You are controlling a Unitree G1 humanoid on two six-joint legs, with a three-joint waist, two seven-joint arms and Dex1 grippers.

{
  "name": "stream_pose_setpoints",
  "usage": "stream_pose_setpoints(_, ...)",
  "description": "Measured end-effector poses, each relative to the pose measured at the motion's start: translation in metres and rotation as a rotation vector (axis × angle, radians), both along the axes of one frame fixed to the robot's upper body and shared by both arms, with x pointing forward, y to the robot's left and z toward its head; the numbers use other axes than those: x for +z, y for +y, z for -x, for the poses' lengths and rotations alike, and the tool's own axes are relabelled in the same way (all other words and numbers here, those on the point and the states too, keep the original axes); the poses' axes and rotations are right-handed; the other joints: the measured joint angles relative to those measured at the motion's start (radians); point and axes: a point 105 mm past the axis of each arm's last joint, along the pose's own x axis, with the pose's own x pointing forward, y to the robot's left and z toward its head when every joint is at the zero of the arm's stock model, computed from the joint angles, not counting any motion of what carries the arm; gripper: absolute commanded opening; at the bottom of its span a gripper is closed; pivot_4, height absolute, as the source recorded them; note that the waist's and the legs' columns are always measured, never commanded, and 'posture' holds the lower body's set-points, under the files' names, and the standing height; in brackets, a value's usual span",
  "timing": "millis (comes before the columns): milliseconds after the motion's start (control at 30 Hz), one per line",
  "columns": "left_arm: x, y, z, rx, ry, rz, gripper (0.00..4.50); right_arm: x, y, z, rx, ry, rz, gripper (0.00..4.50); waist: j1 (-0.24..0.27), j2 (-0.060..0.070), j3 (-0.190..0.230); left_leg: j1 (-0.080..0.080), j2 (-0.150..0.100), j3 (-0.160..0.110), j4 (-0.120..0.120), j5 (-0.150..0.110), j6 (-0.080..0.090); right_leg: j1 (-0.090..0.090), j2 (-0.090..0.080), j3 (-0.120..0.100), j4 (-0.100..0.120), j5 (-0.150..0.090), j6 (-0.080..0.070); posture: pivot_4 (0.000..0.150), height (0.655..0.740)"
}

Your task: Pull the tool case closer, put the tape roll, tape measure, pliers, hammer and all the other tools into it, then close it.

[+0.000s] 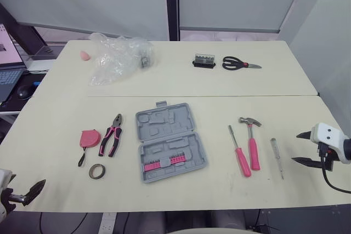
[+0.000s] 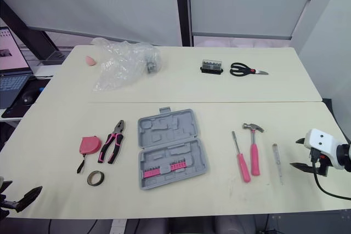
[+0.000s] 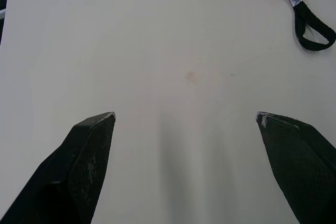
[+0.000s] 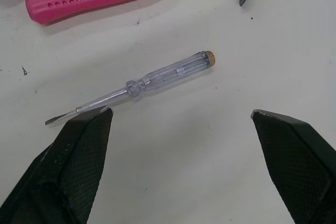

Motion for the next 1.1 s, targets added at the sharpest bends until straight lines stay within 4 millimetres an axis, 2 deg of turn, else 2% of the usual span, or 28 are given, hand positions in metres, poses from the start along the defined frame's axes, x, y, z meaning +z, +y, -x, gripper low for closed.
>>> stream_pose_setpoints(267, -0.001, -0.004, 0.003, -0.005, 0.018, 0.032, 4.47, -0.003, 0.004, -0.003, 0.005, -0.01, -0.016, 4.5, -0.001, 0.0, 0.0, 0.0, 0.0, 0.0, 0.0, 0.0, 0.0, 0.0, 0.0, 0.0, 0.0, 0.0, 0.0, 0.15, 0.74)
stream_pose_setpoints(367, 0.008, -0.007, -0.001, -0.035, -0.037, 0.085, 4.47, 0.0, 0.007, -0.012, -0.009, -0.055, -0.032, 4.5, -0.002, 0.0, 0.0, 0.0, 0.0, 0.0, 0.001, 0.0, 0.0, 0.0, 0.0, 0.0, 0.001, 0.0, 0.0, 0.15, 0.74)
stream_pose_setpoints(533, 0.019, -0.007, 0.001, -0.058, -0.082, 0.102, 4.47, 0.003, 0.007, -0.015, -0.012, -0.074, -0.038, 4.5, -0.002, 0.0, 0.0, 0.0, 0.0, 0.0, 0.0, 0.0, 0.0, 0.0, 0.0, 0.0, 0.001, 0.0, 0.0, 0.15, 0.74)
stream_pose_setpoints(900, 0.012, 0.0, 0.01, -0.042, -0.061, 0.096, 4.47, 0.001, 0.005, -0.013, -0.031, -0.065, -0.042, 4.5, -0.003, 0.0, 0.0, 0.0, 0.0, 0.0, 0.0, 0.0, 0.0, 0.0, 0.0, 0.0, 0.001, 0.0, 0.0, 0.15, 0.74)
stream_pose_setpoints(1100, 0.011, -0.002, 0.007, -0.043, -0.059, 0.098, 4.47, 0.0, 0.003, -0.014, -0.048, -0.081, -0.033, 4.5, -0.003, 0.0, 0.0, 0.0, 0.0, 0.0, 0.0, 0.0, 0.0, 0.0, 0.0, 0.0, 0.001, 0.0, 0.0, 0.15, 0.74)
